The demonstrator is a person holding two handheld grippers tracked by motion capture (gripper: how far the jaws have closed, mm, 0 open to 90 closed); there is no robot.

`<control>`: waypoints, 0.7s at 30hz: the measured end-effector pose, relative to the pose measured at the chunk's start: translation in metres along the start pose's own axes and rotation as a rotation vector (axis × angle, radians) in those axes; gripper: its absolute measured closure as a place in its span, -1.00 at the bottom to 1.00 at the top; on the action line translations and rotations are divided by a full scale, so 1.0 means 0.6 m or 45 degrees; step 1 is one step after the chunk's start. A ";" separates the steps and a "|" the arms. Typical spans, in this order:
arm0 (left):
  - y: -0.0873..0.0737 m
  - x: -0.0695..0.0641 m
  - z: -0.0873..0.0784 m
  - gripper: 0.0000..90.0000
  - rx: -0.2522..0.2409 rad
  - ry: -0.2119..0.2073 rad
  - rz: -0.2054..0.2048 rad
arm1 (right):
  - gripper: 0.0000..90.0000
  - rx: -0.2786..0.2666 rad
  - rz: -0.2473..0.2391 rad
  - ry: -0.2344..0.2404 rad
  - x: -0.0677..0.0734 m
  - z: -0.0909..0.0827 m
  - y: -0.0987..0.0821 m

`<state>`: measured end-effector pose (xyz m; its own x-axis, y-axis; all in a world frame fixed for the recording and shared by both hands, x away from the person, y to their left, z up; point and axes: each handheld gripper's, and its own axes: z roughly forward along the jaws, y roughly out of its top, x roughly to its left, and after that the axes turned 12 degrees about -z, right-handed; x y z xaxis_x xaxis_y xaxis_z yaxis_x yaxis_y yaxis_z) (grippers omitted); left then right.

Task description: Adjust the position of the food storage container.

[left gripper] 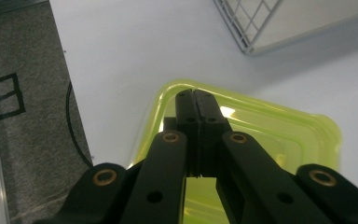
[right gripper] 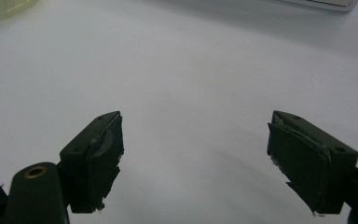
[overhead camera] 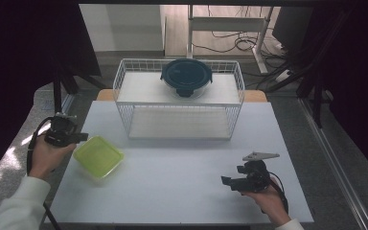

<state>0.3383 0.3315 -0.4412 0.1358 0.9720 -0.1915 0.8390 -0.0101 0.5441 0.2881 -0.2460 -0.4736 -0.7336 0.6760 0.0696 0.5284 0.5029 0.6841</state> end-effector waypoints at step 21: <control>0.007 0.063 0.086 0.99 0.251 0.230 0.036 | -0.60 0.013 0.011 -0.002 -0.005 0.003 -0.004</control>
<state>0.3742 0.3564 -0.4881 0.0797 0.9966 -0.0201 0.9249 -0.0664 0.3744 0.2895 -0.2483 -0.4767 -0.7282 0.6813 0.0740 0.5388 0.5024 0.6763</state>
